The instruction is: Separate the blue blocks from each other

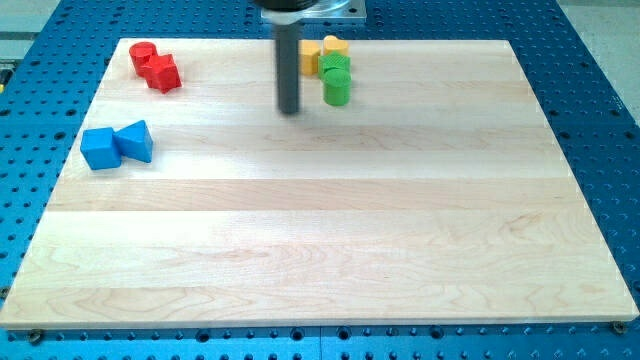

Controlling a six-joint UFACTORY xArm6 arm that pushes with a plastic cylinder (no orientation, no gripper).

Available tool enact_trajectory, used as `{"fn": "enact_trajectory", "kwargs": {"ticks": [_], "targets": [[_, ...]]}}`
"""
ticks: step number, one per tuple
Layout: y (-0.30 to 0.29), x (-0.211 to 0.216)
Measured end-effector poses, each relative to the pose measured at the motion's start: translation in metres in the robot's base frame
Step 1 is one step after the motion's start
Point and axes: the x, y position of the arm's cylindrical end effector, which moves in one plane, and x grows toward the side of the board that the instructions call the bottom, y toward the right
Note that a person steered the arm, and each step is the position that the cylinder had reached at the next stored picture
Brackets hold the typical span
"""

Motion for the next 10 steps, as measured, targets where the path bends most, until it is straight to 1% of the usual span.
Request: {"fn": "enact_trajectory", "kwargs": {"ticks": [1, 2, 4, 5, 6, 7, 8, 9, 10], "targets": [[-0.087, 0.117], [-0.233, 0.119], [-0.185, 0.042], [-0.083, 0.026], [0.007, 0.026], [0.068, 0.025], [0.004, 0.059], [0.023, 0.104], [0.080, 0.072]]}}
